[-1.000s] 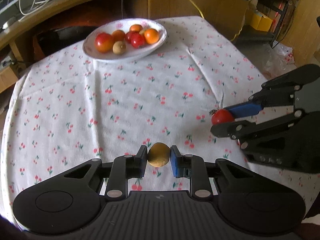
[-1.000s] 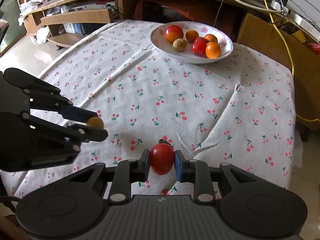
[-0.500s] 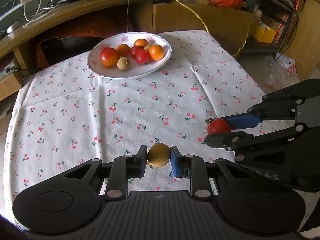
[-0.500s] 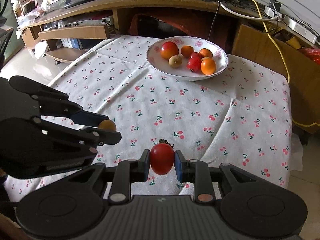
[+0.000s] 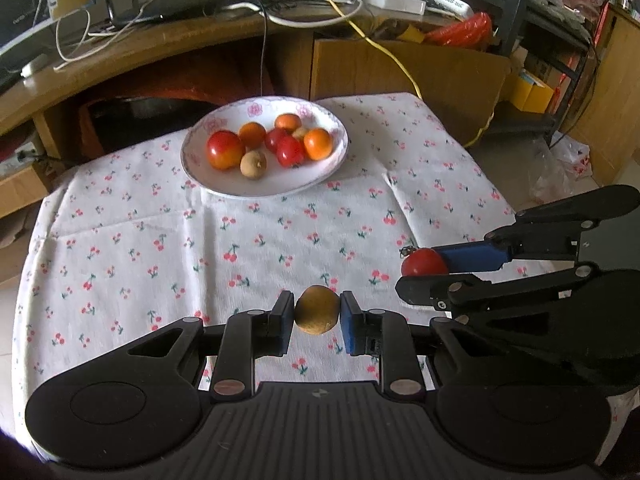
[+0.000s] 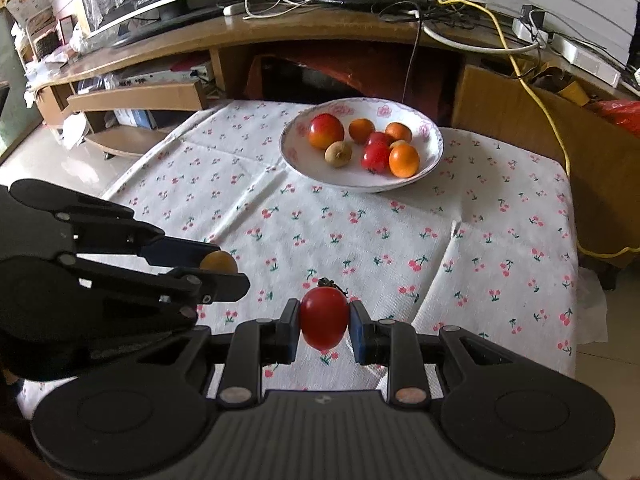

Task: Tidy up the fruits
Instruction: 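Carry the brown fruit and red tomato over the white bowl with both grippers, then lower both fruits into the white bowl and open both grippers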

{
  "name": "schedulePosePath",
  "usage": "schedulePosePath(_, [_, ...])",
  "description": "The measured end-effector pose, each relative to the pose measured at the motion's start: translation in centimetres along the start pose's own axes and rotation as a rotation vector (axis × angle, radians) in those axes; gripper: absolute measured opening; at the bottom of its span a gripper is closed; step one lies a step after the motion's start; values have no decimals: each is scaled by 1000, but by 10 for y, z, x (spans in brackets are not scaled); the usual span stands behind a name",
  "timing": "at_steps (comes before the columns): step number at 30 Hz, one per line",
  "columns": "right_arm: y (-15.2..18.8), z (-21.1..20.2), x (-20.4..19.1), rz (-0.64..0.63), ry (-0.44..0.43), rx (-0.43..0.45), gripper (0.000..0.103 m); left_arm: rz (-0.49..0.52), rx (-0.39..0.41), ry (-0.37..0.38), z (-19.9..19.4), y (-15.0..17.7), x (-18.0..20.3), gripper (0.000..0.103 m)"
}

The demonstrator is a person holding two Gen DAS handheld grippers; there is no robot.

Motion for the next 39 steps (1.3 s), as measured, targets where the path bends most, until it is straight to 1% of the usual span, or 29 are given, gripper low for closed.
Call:
schedulePosePath(8, [-18, -4, 1, 16, -2, 36, 27, -8, 25, -21, -2, -18, -11, 30])
schedulePosePath(13, [-33, -5, 0, 20, 5, 66, 27, -20, 41, -31, 0, -32, -19, 30])
schedulePosePath(18, [-51, -2, 2, 31, 11, 90, 27, -8, 55, -48, 3, -47, -27, 30])
schedulePosePath(25, [-74, 10, 11, 51, 19, 115, 27, 2, 70, -62, 18, -68, -38, 30])
schedulePosePath(31, [-97, 24, 19, 68, 15, 131, 27, -9, 71, -69, 34, -86, -52, 30])
schedulePosePath(34, [-105, 34, 23, 76, 8, 132, 27, -22, 59, -71, 44, -91, -59, 30])
schedulePosePath(39, [-115, 54, 29, 75, 5, 118, 27, -61, 29, -45, 64, -93, -70, 30])
Point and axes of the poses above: each gripper's, at about its wrist camera, not at the fingertips, and z roughly the way its jaws point, x to its right, y to its underside, the point moved 2 cm from there along z, roughly the way its jaws point, and after that the axes turned 12 degrees about z, right-handed, at the moved point
